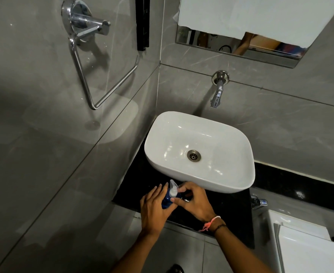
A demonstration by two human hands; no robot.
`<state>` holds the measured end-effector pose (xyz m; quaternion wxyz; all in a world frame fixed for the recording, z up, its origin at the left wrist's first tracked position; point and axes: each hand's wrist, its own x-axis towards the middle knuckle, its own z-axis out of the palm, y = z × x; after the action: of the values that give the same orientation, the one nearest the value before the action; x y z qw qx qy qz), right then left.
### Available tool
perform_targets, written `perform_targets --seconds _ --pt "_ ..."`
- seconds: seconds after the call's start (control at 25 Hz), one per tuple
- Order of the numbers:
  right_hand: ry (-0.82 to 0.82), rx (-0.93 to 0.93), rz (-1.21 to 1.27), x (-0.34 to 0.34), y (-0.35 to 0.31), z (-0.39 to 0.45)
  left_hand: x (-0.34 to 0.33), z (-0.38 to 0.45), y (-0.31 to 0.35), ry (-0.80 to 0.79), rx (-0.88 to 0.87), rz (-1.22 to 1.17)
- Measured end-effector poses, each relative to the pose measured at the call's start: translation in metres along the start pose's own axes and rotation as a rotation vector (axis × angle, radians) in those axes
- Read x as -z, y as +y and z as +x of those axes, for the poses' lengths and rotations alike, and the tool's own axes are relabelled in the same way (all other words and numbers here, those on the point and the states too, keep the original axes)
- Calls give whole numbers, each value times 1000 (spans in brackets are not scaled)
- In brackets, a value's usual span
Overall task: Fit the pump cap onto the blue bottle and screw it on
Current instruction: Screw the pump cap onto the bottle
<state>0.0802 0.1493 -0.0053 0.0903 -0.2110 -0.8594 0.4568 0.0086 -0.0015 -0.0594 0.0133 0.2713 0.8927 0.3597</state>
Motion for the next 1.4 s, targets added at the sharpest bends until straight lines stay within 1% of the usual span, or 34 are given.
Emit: perform_targets --seconds 0.08,0.2,0.32,0.48,0.68,0.84,1.04,1.16,1.24,1.4 --pt "7 0 17 0 0 0 0 1 -1 1 -13 39" --pt "-47 29 17 -1 -1 0 -1 0 -2 -3 -27 61" --pt "22 -14 67 -1 -1 3 -2 0 -3 4 -28 45" --pt "-81 6 85 0 0 3 -4 1 -4 4 -43 41" --pt "19 17 60 -13 -3 5 -7 2 -5 1 -57 39" --pt "-52 78 93 -15 2 0 -7 2 -7 0 -64 51" --pt "41 18 114 -16 -1 5 -9 2 -8 5 -72 54" --pt "-26 48 127 -14 1 3 -10 3 -9 14 -92 74" --pt "-38 50 145 -13 0 2 -11 3 -9 15 -91 67" --pt "6 102 30 -11 -6 5 -12 2 -10 8 -70 46"
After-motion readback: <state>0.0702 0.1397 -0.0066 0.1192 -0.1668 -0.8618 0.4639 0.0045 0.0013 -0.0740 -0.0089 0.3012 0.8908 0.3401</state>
